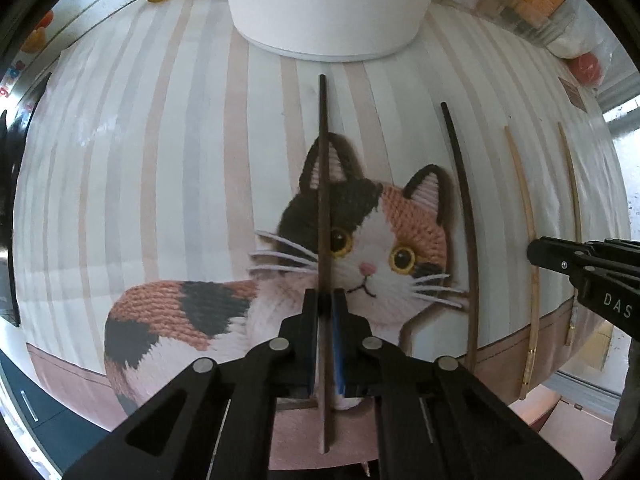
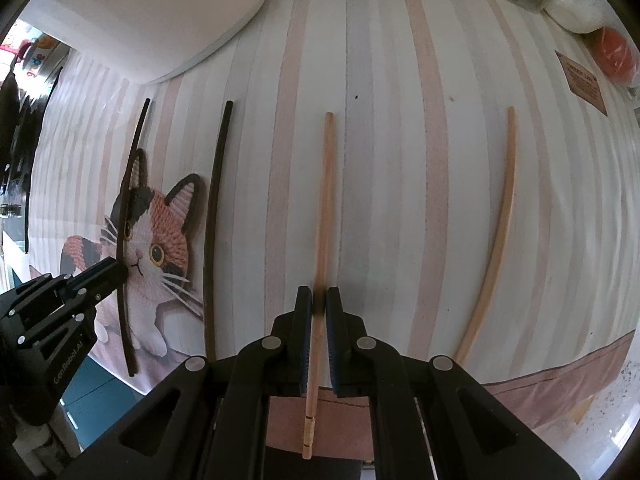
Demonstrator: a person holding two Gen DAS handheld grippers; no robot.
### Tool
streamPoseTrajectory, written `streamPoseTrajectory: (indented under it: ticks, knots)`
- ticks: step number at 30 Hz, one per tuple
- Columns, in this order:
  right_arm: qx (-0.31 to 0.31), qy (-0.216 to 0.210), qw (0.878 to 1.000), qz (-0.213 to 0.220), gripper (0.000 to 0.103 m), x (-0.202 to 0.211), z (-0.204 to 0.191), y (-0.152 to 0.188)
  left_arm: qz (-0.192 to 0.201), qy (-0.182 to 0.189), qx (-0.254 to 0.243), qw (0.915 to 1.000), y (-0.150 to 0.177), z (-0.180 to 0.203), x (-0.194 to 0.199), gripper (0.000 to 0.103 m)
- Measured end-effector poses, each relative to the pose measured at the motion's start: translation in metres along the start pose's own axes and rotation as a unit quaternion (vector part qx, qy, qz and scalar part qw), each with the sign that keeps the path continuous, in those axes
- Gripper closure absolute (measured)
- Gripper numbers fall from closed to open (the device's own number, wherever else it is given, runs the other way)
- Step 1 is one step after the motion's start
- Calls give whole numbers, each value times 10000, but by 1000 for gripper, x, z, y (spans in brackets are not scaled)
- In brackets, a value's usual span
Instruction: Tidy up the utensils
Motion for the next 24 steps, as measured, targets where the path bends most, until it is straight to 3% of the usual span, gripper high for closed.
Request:
streamPoseTrajectory:
  ticks: [16, 24]
  knots:
    - [104, 177, 9994, 266, 96, 10, -5, 18, 71, 0, 48, 10000, -3, 2, 2, 99]
    - [-113, -226, 9991, 348, 97, 17, -2, 26, 236, 109, 189, 9995, -4, -10, 21, 99]
Point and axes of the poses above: each gripper's, at about its wrist camera, not at the fingertips, and x roughly against the way its jaws point, z to its right, y to its underside, the point moved 8 cm from there along -x, roughly the way its jaws point, and after that the axes turned 8 degrees about -x, right-handed, at the moved point
